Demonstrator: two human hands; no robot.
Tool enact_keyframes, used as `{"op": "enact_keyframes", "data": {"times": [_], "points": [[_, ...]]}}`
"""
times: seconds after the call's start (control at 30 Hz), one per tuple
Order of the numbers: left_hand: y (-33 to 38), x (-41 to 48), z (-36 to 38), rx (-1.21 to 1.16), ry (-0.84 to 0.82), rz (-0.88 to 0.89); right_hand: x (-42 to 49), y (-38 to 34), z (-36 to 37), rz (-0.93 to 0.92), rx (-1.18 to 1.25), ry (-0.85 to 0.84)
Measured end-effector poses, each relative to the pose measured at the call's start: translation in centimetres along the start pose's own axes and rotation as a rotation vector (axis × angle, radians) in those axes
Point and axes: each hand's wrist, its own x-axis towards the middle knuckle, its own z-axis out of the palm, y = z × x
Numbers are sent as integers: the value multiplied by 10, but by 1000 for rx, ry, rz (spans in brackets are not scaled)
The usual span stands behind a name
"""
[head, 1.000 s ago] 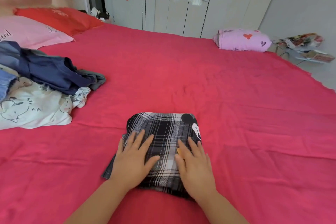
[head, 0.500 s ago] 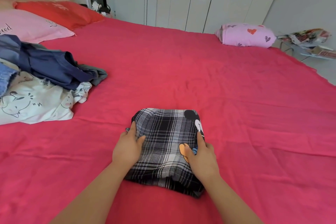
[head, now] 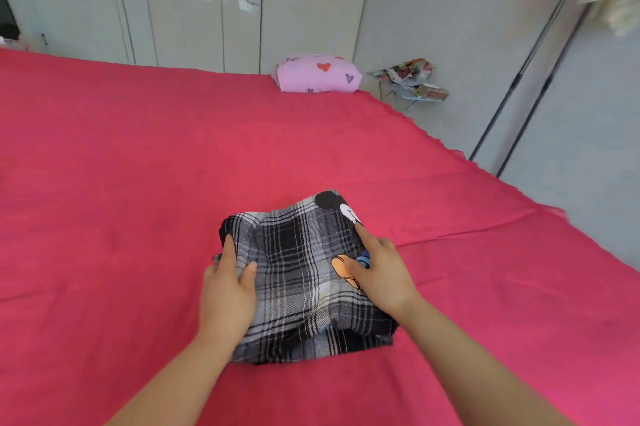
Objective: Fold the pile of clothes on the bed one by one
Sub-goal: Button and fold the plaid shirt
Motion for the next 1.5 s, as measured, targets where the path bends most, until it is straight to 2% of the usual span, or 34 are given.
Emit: {"op": "enact_keyframes", "data": {"times": [0.3, 0.43, 0.53, 0.63, 0.7, 0.8, 0.87, 0.93, 0.97, 1.07, 1.13, 1.3, 1.5], "points": [[122, -46, 197, -201, -300, 71, -9, 164, -177, 160, -215, 66], [150, -58, 245, -253, -388, 131, -1, 211, -213, 176, -267, 99], [149, -61, 271, -195, -460, 155, 8, 236, -215, 187, -281, 117], [140, -65, 284, -88, -569, 117, 9, 260, -194, 254, -307, 51], [141, -65, 282, 13, -569, 135, 9, 274, -183, 303, -304, 27], [155, -60, 275, 329, -408, 316, 21, 277, -184, 337, -468, 16], [168, -53, 277, 392, -368, 518, 31, 267, -183, 280, -544, 54], [174, -44, 287, 486, -424, 669, 37, 255, -177, 211, -578, 53], [171, -37, 294, 562, -479, 689, 38, 253, -173, 188, -605, 22], [146, -18, 307, 758, -645, 593, 26, 269, -152, 154, -721, -71], [130, -11, 312, 787, -699, 541, 20, 286, -138, 163, -783, -80], [125, -6, 318, 804, -730, 539, 22, 297, -126, 198, -770, -79], [134, -11, 274, 687, -624, 616, 24, 260, -145, 277, -763, -123]]}}
